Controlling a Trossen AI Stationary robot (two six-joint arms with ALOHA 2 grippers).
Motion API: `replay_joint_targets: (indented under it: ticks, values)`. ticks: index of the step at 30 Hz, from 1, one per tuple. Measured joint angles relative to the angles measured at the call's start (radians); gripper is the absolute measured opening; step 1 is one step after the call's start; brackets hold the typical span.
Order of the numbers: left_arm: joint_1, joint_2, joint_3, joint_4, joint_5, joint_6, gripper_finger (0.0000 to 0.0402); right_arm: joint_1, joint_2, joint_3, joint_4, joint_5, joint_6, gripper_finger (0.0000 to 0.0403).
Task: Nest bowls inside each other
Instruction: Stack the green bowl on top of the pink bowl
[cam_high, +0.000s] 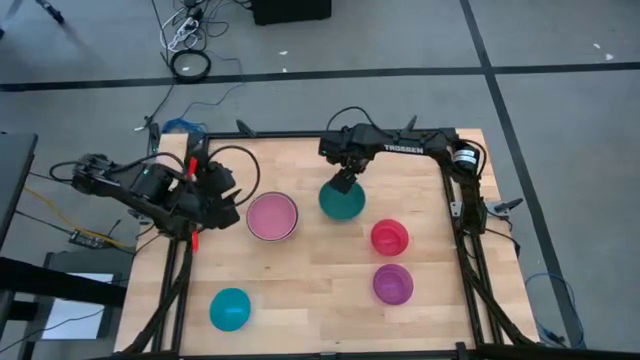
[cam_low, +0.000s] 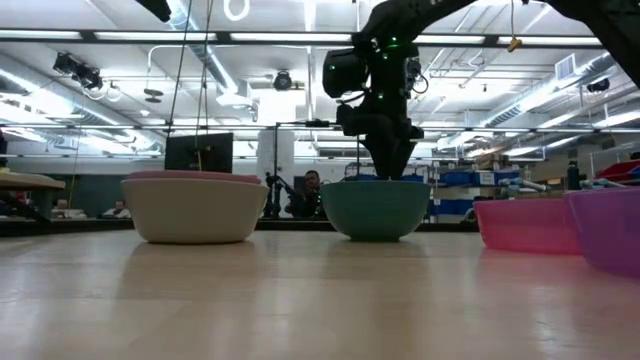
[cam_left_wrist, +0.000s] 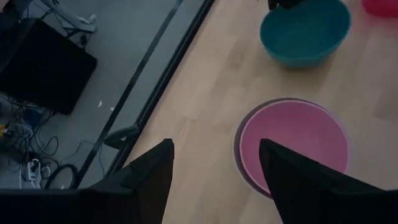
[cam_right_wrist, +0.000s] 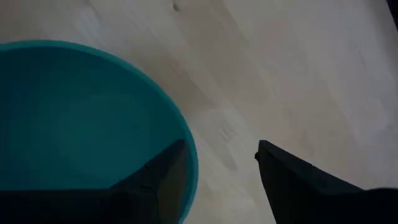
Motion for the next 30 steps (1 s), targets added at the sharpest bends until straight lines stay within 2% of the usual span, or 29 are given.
replay_joint_targets:
  ticks: [13, 16, 20, 21, 26, 30]
  values:
    - [-0.005, 0.000, -0.046, 0.018, -0.009, -0.071, 0.0245, 0.016, 0.002, -0.195, 0.215, -0.026, 0.022, 0.0180]
    - [-0.005, 0.000, -0.046, 0.018, -0.025, -0.071, 0.0245, 0.014, 0.002, -0.228, 0.257, -0.054, 0.001, 0.0147]
    - [-0.005, 0.000, -0.046, 0.019, -0.030, -0.071, 0.0245, 0.013, 0.000, -0.222, 0.251, -0.085, -0.031, 0.0034]
    - [-0.005, 0.000, -0.046, 0.019, -0.031, -0.075, 0.0245, 0.013, -0.007, -0.212, 0.242, -0.095, -0.046, 0.0019]
    - [-0.005, 0.000, -0.046, 0.019, -0.032, -0.085, 0.0245, 0.042, -0.035, -0.125, 0.202, -0.043, -0.042, 0.0003]
    - [-0.005, 0.000, -0.046, 0.029, -0.045, -0.074, 0.0245, 0.101, -0.050, -0.002, 0.190, 0.007, -0.036, 0.0001]
